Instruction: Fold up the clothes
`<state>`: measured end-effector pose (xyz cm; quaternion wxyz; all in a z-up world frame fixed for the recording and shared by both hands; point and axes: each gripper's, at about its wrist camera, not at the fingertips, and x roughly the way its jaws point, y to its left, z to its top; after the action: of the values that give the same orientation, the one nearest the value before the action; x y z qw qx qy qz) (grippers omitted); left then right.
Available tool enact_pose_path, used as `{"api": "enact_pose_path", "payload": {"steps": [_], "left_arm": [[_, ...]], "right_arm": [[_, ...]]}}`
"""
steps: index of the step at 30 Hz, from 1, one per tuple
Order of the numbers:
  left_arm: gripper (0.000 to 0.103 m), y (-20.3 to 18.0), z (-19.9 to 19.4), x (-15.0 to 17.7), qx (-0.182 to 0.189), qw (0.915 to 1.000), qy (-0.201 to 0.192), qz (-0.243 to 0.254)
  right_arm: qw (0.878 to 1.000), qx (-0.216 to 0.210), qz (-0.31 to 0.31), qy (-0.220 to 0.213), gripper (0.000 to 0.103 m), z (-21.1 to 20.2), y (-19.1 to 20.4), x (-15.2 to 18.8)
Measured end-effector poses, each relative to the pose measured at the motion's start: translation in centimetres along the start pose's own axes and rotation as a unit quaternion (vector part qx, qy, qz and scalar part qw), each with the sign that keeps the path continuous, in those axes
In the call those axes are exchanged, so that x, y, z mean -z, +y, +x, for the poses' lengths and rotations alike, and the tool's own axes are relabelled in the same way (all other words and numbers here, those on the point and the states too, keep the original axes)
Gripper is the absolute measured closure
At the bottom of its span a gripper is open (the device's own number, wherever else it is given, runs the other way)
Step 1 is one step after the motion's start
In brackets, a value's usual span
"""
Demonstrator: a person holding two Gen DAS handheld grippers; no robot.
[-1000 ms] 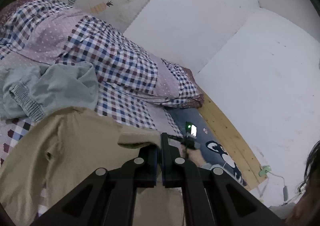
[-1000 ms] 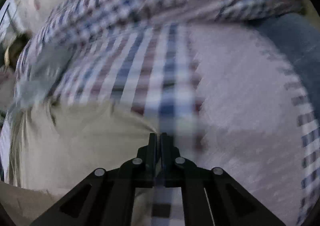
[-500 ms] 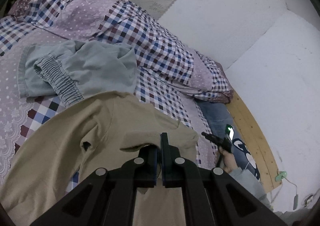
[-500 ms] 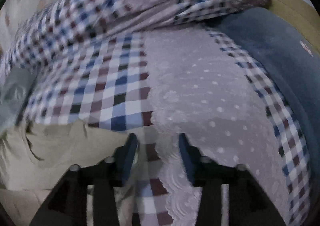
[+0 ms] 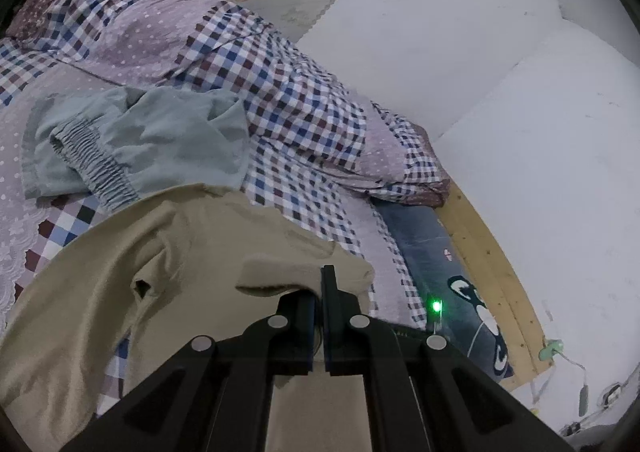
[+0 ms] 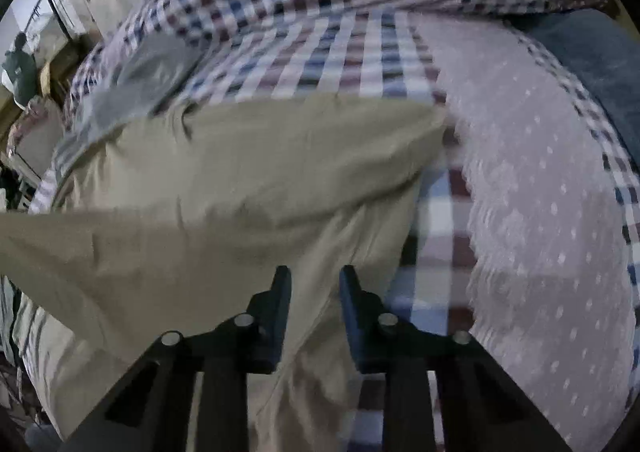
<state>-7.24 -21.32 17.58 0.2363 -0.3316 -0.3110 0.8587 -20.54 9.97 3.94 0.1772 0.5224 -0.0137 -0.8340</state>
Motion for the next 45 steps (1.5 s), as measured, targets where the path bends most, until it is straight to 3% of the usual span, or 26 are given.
{"api": "enact_pose_path", "payload": {"steps": [3, 6, 7, 10, 13, 16, 17, 18, 23, 25, 27, 30, 32, 34, 37, 40, 45], "left_arm": [[0.102, -1.3, -0.3, -0.4, 0.012, 0.9999, -0.003, 0.003], [0.102, -3.0, -0.5, -1.4, 0.025, 0.9996, -0.011, 0.005], [0.102, -3.8, -0.6, -1.8, 0.029, 0.9995, -0.013, 0.007], [0.102, -7.2, -0.4, -3.2, 0.042, 0.9986, -0.018, 0.025], [0.102, -11.2, -0.3, -4.5, 0.056, 0.9970, -0.023, 0.047], [0.102, -15.4, 0.2, -5.9, 0.066, 0.9949, -0.029, 0.070], [0.102, -16.7, 0.6, -6.3, 0.069, 0.9944, -0.028, 0.075], [0.102, -18.0, 1.1, -6.7, 0.072, 0.9938, -0.026, 0.080], [0.102, -23.8, 5.6, -5.9, 0.088, 0.9894, 0.010, 0.115], [0.102, -25.3, 7.6, -4.2, 0.092, 0.9866, 0.030, 0.131], [0.102, -25.7, 8.4, -2.5, 0.096, 0.9847, 0.047, 0.138], [0.102, -26.0, 8.9, -0.1, 0.100, 0.9813, 0.070, 0.149], [0.102, -25.9, 8.7, 1.5, 0.103, 0.9786, 0.084, 0.157], [0.102, -25.5, 8.3, 3.1, 0.105, 0.9765, 0.100, 0.159], [0.102, -24.6, 7.6, 5.1, 0.112, 0.9743, 0.117, 0.157], [0.102, -24.0, 7.5, 6.0, 0.117, 0.9743, 0.121, 0.150], [0.102, -23.3, 7.4, 6.5, 0.118, 0.9746, 0.122, 0.146]], "right_arm": [[1.000, 0.007, -0.007, -0.024, 0.075, -2.6, 1.5, 2.7], [0.996, 0.025, -0.075, -0.049, 0.070, -4.9, 5.6, 6.7], [0.992, 0.039, -0.106, -0.052, 0.064, -5.0, 6.9, 7.9], [0.974, 0.089, -0.199, -0.055, 0.063, -4.2, 10.0, 11.0], [0.957, 0.148, -0.242, -0.065, 0.063, -2.5, 11.2, 11.6], [0.952, 0.178, -0.233, -0.088, 0.070, -1.7, 10.7, 10.8], [0.954, 0.179, -0.220, -0.098, 0.088, -1.8, 10.2, 10.3], [0.958, 0.177, -0.198, -0.111, 0.096, -2.5, 9.1, 9.9], [0.978, 0.133, -0.014, -0.159, 0.096, -7.1, 0.1, 9.1], [0.981, 0.102, 0.051, -0.157, 0.096, -7.9, -3.5, 9.6], [0.986, 0.078, 0.075, -0.125, 0.095, -7.2, -5.8, 10.2], [0.993, 0.058, 0.059, -0.082, 0.088, -6.6, -6.8, 11.1], [0.998, 0.040, 0.026, -0.036, 0.070, -6.4, -7.0, 12.1], [1.000, 0.021, -0.011, -0.012, 0.060, -7.4, -6.9, 13.5], [0.999, 0.018, -0.001, -0.041, 0.057, -10.2, -8.2, 12.6], [0.995, -0.007, 0.009, -0.096, 0.052, -11.6, -7.8, 9.0], [0.994, -0.046, -0.016, -0.102, 0.051, -7.7, -4.7, 1.9]]}}
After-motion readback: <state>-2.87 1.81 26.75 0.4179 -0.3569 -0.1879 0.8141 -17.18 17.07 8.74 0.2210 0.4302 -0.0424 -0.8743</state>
